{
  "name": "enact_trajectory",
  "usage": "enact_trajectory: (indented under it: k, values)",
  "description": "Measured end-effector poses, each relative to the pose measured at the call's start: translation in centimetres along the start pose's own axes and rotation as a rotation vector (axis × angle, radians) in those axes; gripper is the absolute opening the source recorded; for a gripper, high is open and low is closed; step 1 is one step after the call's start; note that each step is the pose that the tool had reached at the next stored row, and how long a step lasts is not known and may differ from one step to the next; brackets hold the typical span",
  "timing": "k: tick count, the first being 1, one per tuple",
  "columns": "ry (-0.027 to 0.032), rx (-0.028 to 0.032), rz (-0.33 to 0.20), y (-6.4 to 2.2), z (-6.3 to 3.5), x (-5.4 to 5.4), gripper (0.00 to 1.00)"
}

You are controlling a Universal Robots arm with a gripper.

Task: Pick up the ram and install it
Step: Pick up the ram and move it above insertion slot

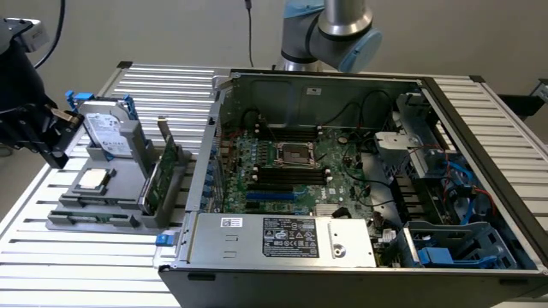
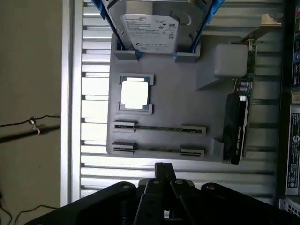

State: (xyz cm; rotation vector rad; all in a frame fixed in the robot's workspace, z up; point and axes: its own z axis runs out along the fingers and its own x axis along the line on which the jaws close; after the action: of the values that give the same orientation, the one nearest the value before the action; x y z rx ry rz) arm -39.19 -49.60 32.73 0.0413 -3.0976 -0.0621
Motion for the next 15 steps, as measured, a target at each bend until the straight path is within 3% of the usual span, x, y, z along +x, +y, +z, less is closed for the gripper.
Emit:
enact_trajectory:
  k: [15]
  values:
    - [0.0109, 0.0117, -0.272, -0.04, 0.99, -0.04, 0.11]
